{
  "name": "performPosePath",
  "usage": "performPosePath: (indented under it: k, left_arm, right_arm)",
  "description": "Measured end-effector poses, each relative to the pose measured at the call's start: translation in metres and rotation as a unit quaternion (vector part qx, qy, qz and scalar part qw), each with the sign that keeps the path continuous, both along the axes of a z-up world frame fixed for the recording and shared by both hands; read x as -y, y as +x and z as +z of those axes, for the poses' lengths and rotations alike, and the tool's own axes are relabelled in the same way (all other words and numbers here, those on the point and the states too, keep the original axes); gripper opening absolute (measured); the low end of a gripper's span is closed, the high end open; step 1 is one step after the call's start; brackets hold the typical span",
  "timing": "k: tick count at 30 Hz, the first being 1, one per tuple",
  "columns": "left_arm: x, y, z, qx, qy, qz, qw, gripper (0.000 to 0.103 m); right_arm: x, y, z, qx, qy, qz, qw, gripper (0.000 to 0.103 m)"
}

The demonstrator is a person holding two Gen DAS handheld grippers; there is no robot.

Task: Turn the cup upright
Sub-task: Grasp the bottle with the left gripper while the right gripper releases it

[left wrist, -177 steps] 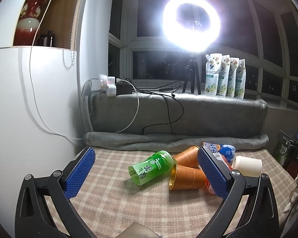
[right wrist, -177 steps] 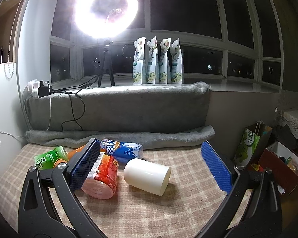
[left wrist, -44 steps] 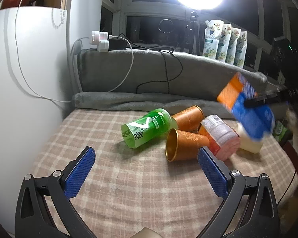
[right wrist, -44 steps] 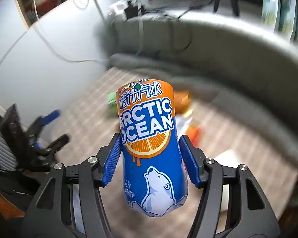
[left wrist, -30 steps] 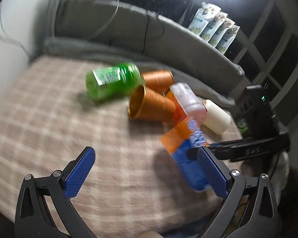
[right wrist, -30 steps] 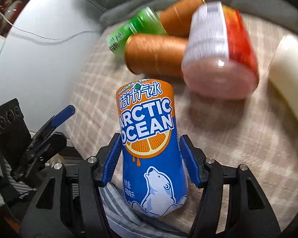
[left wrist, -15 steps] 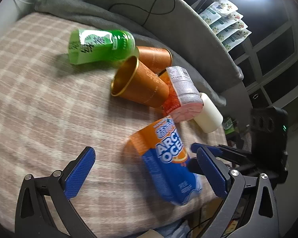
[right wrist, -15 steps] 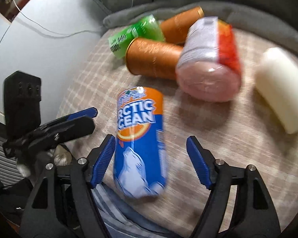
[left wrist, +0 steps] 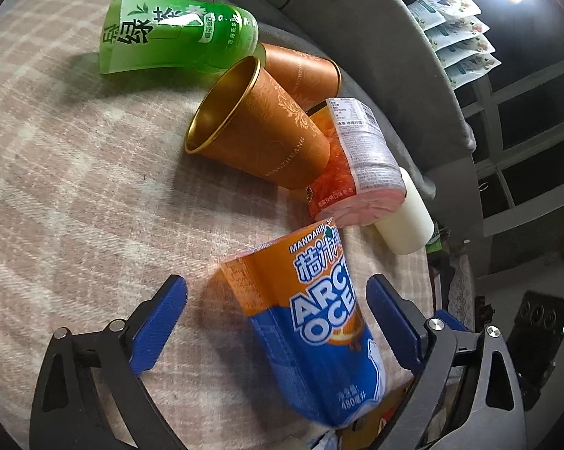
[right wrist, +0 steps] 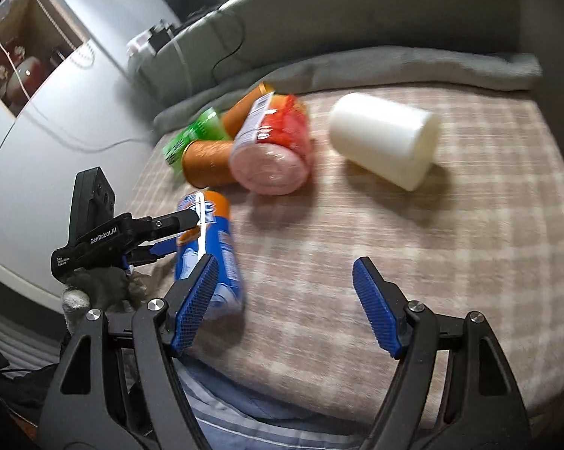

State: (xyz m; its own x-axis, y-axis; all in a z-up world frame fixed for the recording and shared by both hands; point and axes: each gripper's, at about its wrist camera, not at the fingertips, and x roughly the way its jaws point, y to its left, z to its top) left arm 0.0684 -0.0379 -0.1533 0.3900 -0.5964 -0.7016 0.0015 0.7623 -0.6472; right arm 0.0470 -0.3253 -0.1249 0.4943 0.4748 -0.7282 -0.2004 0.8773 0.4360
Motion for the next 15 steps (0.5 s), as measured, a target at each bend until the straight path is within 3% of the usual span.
performPosePath:
  k: [9,15]
  left_arm:
    - [0.009,0.010,-0.002,0.001,0.004,-0.005,1.0000,0.074]
    - [0.014,0.011,0.004,0.012,0.017,-0.009,0.9997,0.072]
  right_arm:
    - [0.008,-0.016,0.005,0.025,-0.011,-0.027,0.999,0.077]
    - [0.014,-0.019,0.004,0.029,-0.014,-0.045,0.998,0.077]
